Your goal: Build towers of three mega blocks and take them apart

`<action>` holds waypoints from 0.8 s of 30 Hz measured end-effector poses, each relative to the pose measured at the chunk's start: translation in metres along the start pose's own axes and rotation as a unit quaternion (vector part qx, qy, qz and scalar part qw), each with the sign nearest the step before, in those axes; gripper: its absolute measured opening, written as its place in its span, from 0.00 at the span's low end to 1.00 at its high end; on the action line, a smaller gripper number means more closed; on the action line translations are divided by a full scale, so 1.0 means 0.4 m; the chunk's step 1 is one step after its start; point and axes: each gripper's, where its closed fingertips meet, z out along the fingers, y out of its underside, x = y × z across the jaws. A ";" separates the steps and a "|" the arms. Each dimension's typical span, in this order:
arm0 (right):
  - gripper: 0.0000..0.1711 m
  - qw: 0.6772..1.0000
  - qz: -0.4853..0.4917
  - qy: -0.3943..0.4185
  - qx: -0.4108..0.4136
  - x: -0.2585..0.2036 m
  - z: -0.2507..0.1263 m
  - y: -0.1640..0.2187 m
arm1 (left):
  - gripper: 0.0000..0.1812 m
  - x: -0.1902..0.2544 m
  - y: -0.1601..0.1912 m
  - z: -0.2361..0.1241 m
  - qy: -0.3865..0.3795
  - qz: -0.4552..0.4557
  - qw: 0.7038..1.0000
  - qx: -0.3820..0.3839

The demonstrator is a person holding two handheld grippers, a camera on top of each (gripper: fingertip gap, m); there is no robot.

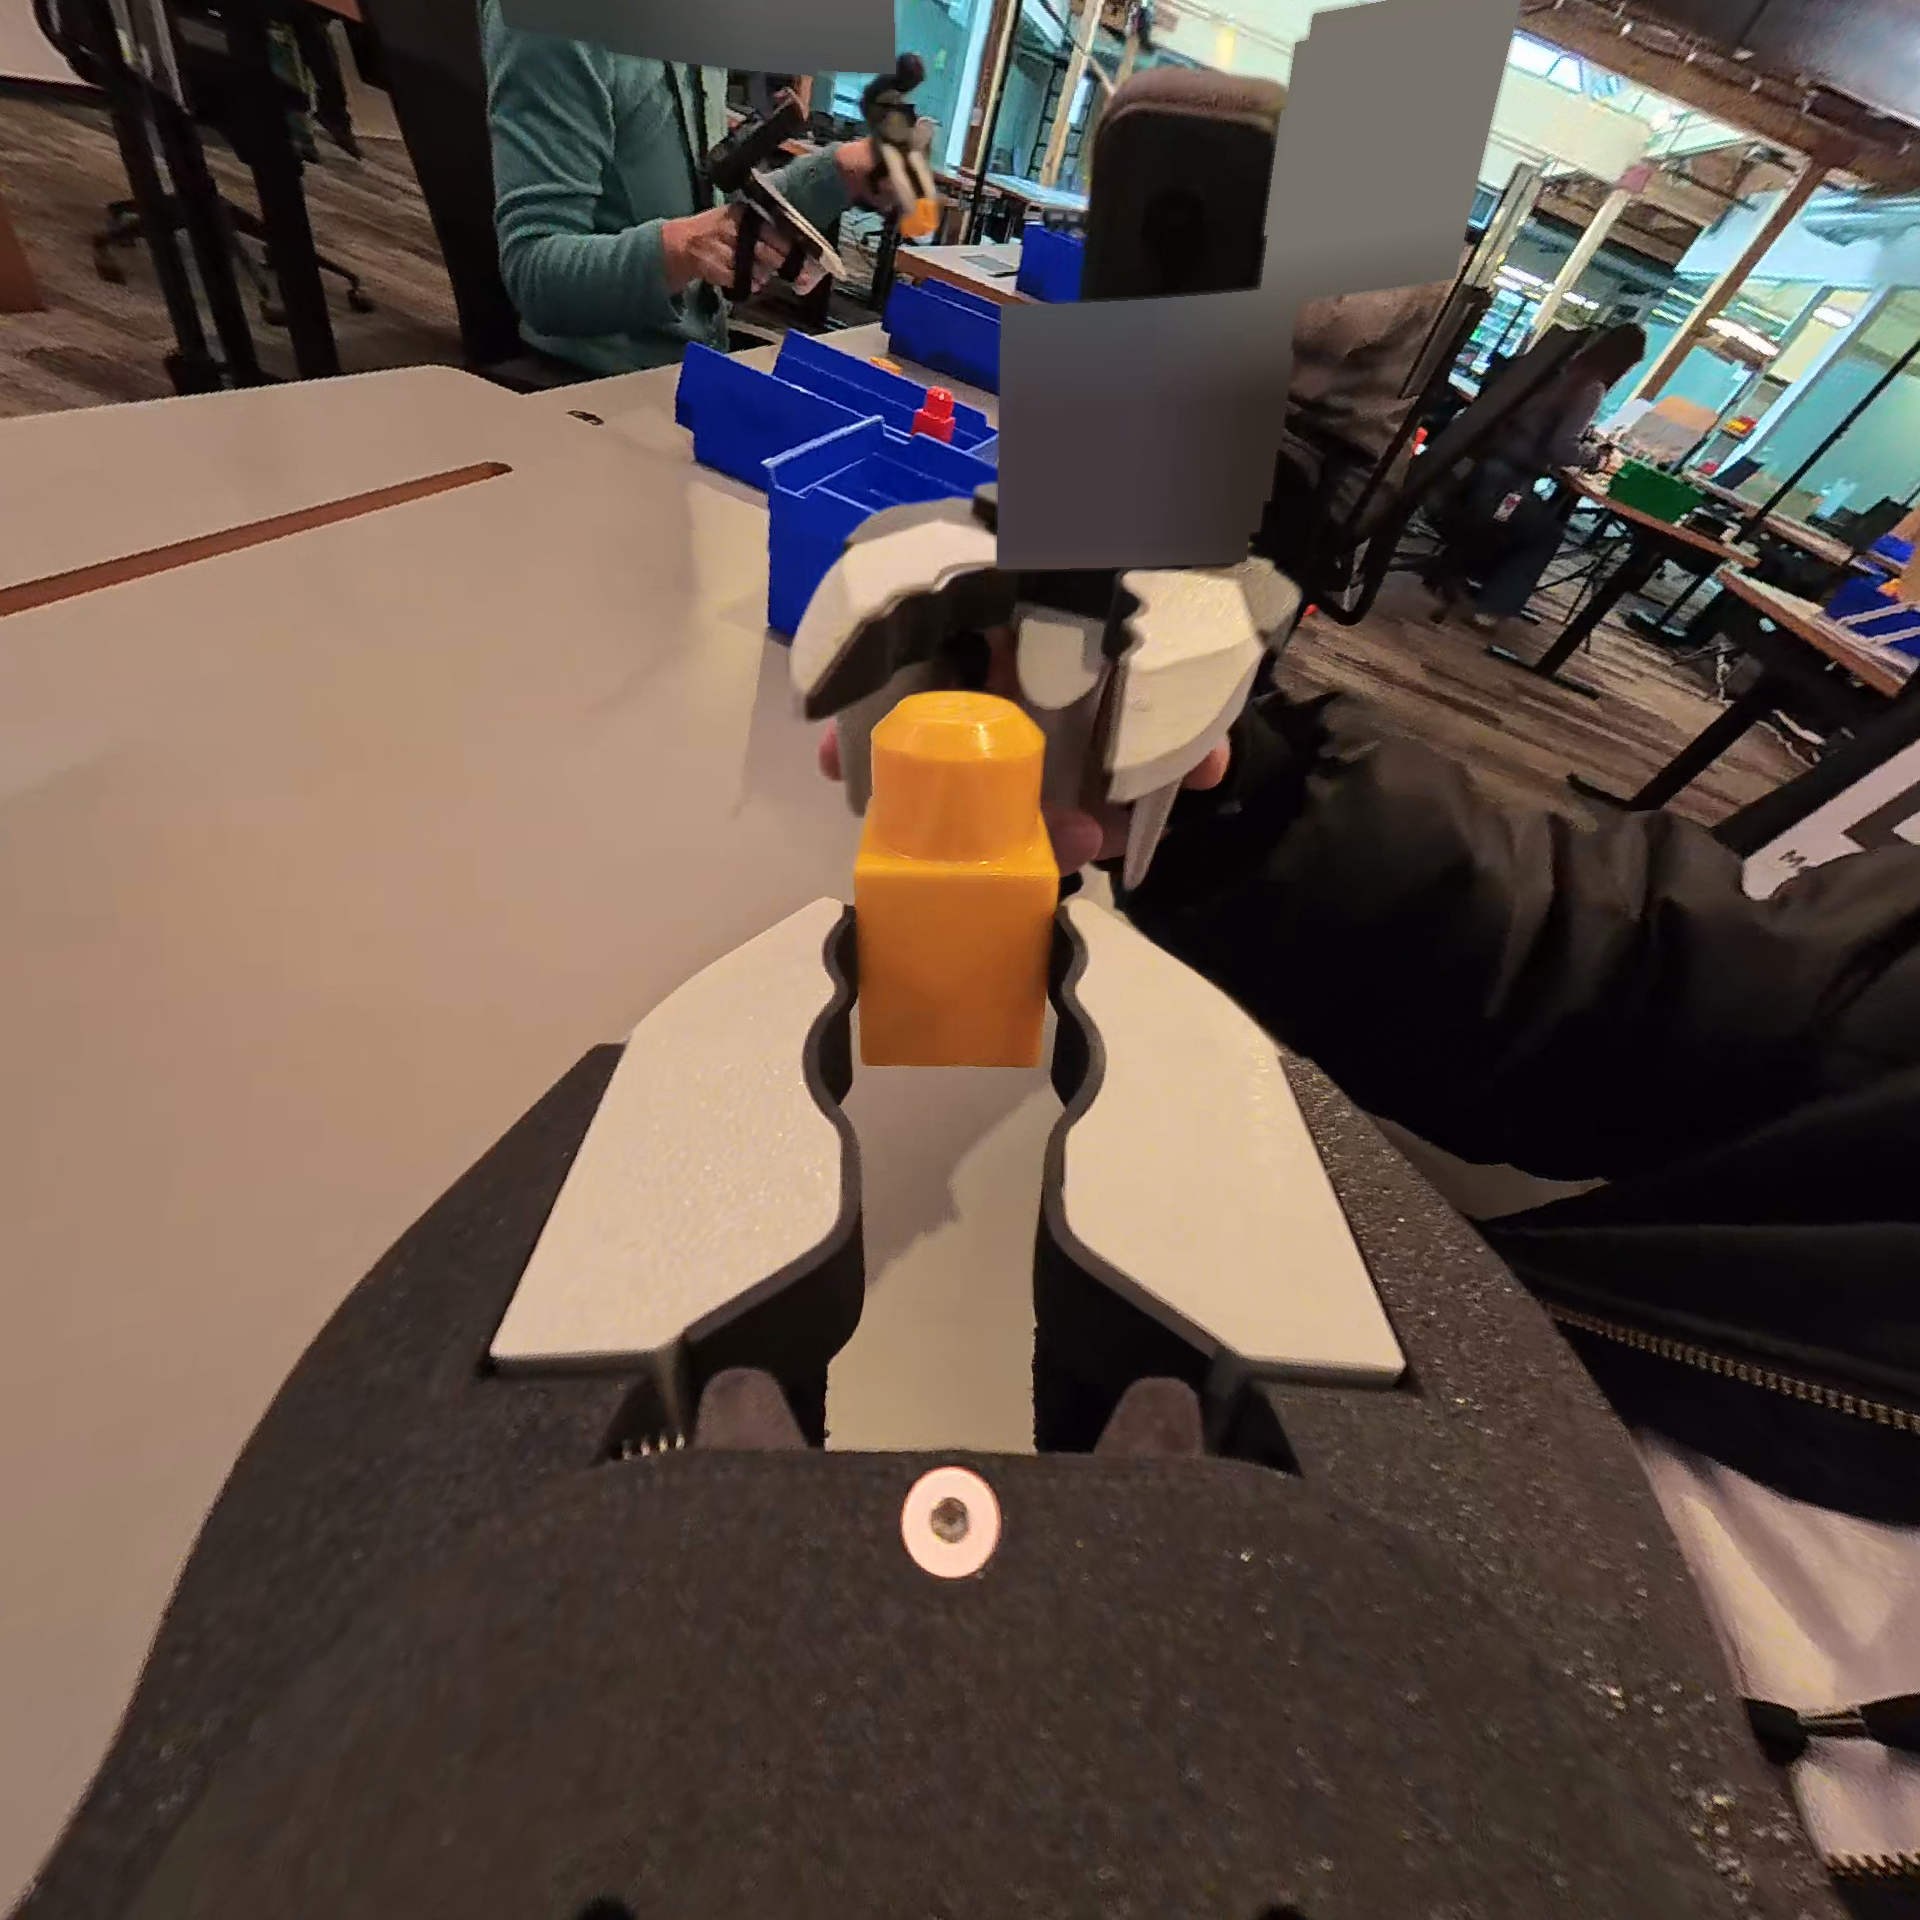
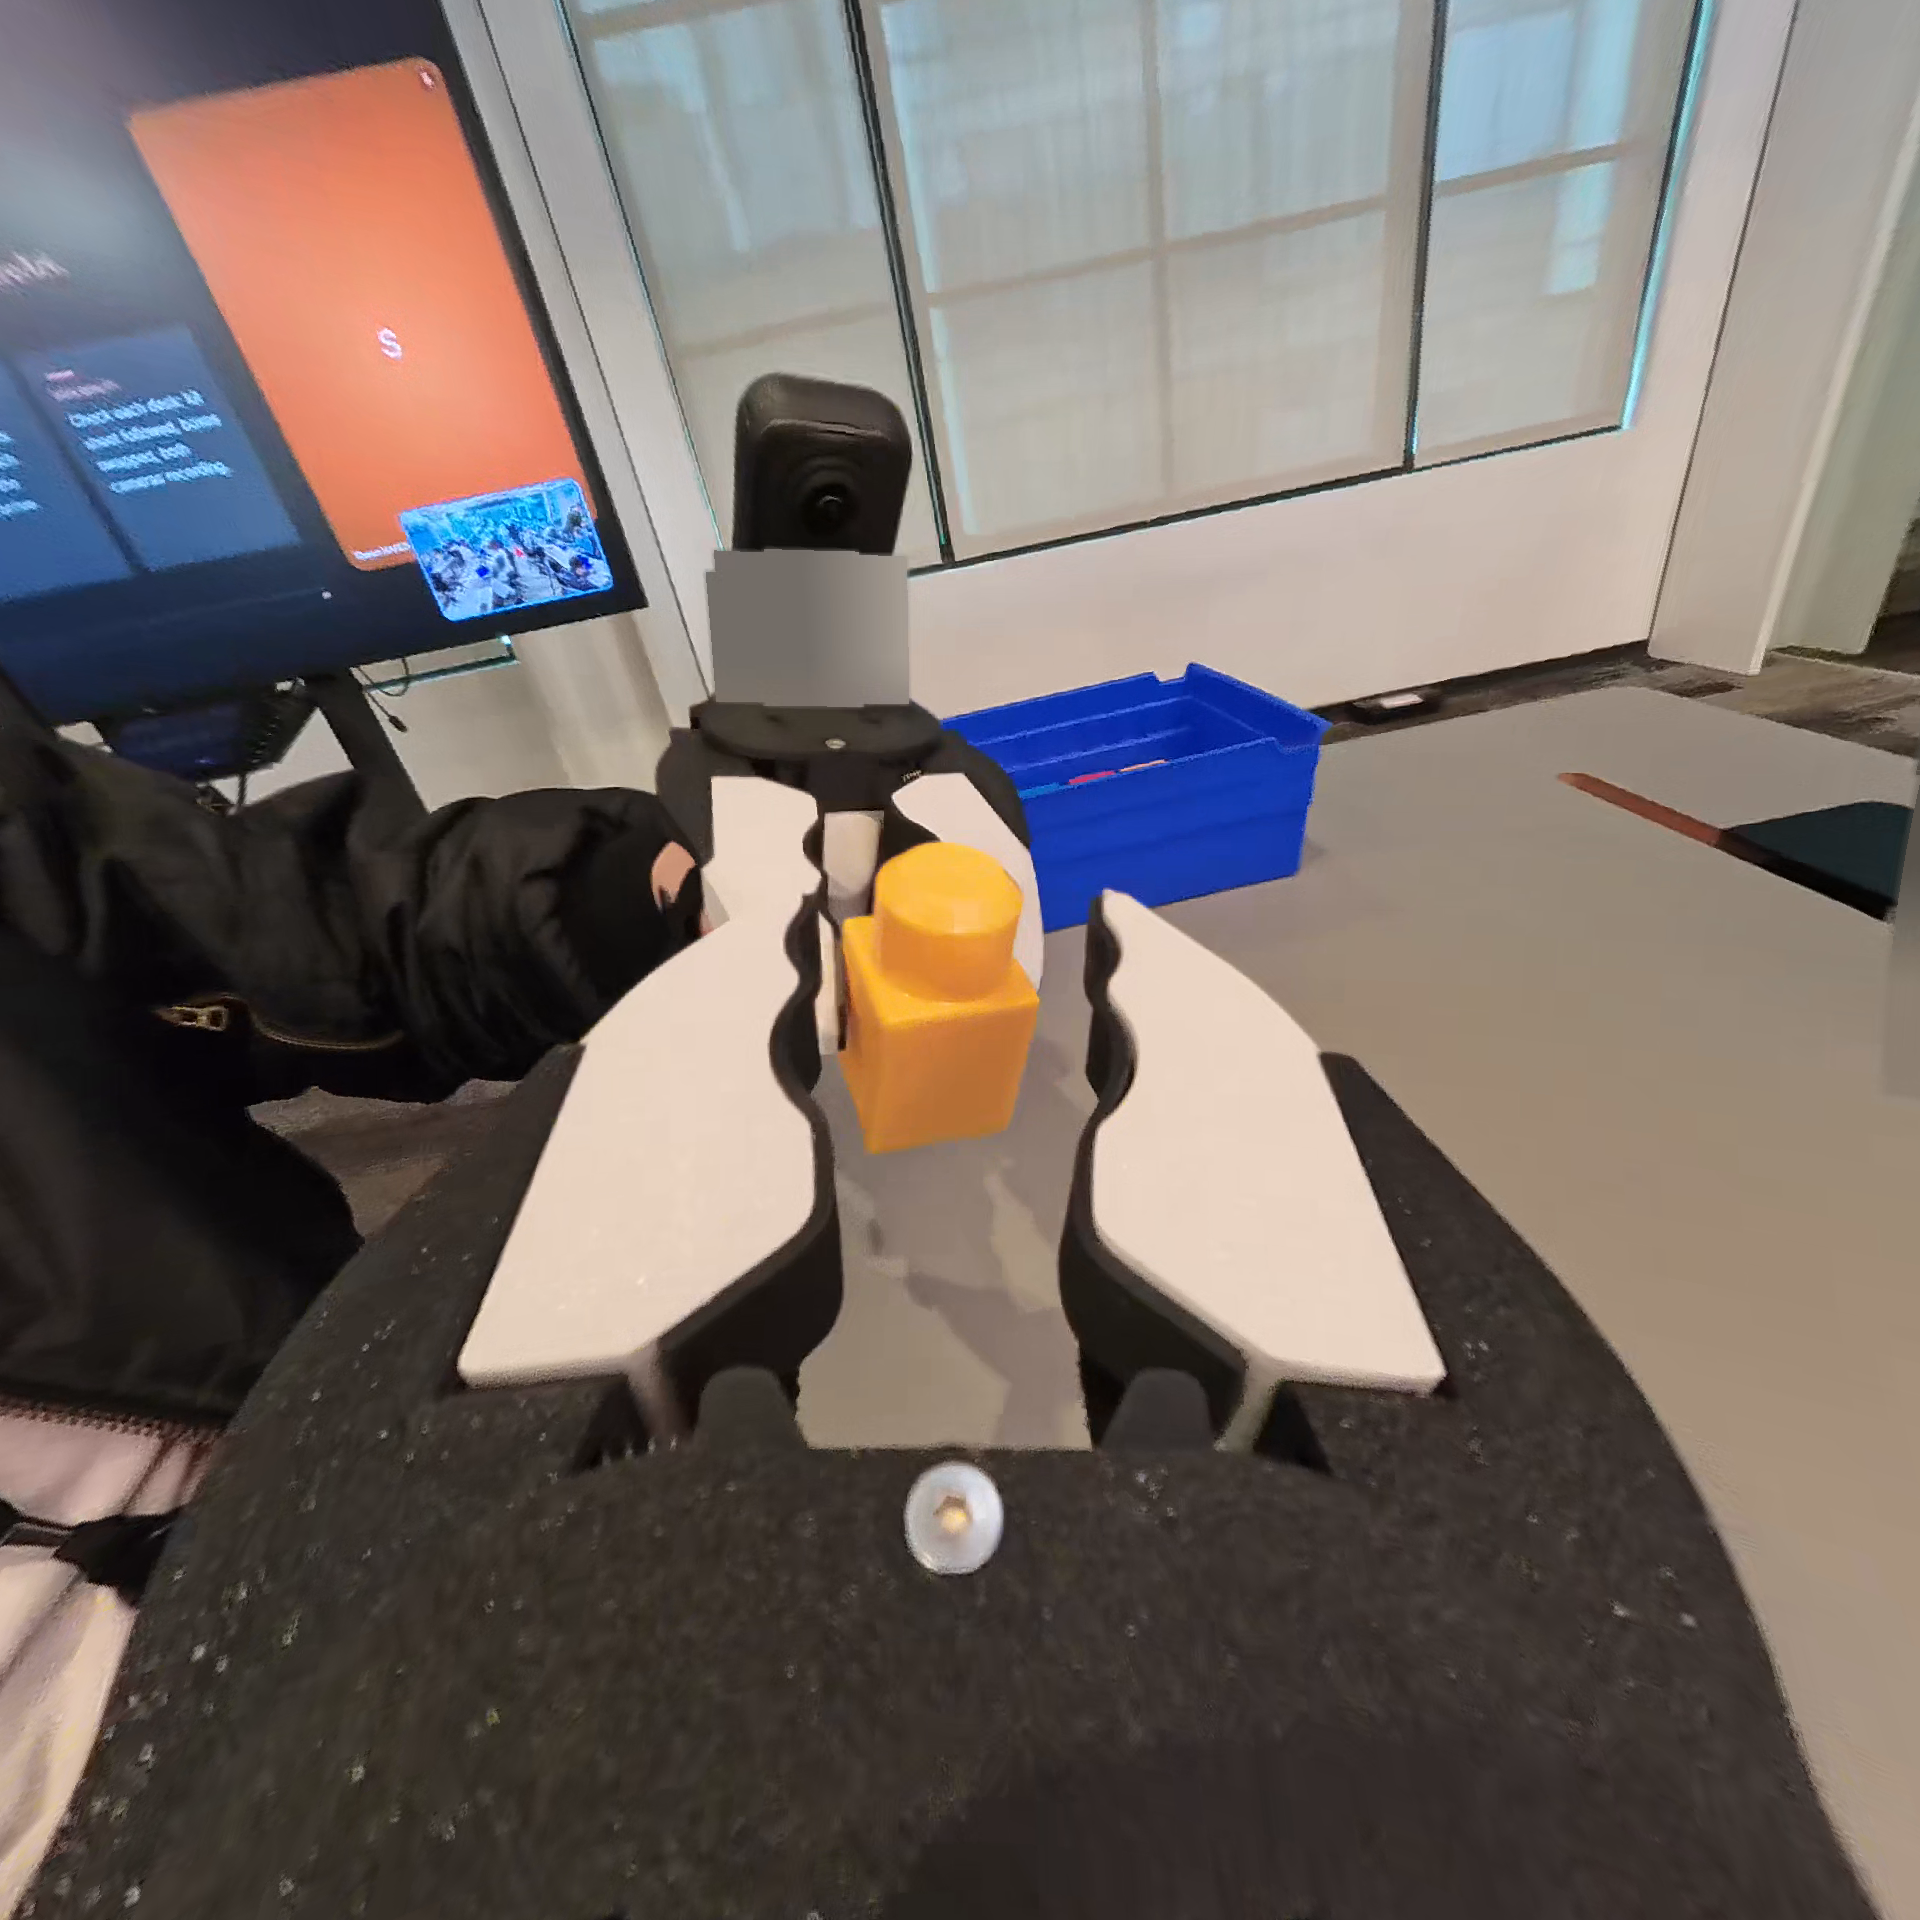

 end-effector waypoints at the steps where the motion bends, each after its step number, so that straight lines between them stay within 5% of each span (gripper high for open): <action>1: 0.28 1.000 -0.003 -0.001 -0.002 0.000 0.002 0.007 | 0.19 0.006 0.001 0.004 0.006 -0.002 1.000 -0.002; 8: 0.16 0.999 0.007 -0.050 0.001 -0.025 0.006 0.023 | 0.19 0.021 0.011 0.009 0.021 -0.005 1.000 -0.013; 11: 0.16 0.999 0.000 -0.047 0.005 -0.016 0.000 0.031 | 0.35 0.010 0.032 0.007 0.005 -0.011 1.000 -0.026; 13: 0.16 1.000 -0.009 -0.030 0.004 0.013 -0.018 0.046 | 0.37 -0.007 0.058 -0.013 -0.023 0.005 0.999 -0.043; 18: 0.16 0.985 -0.099 0.090 -0.109 0.212 -0.111 0.188 | 0.36 -0.062 0.064 -0.137 -0.129 0.016 0.991 -0.042; 24: 0.16 0.972 -0.123 0.116 -0.165 0.326 -0.147 0.281 | 0.36 -0.110 0.003 -0.355 -0.284 0.077 0.954 -0.052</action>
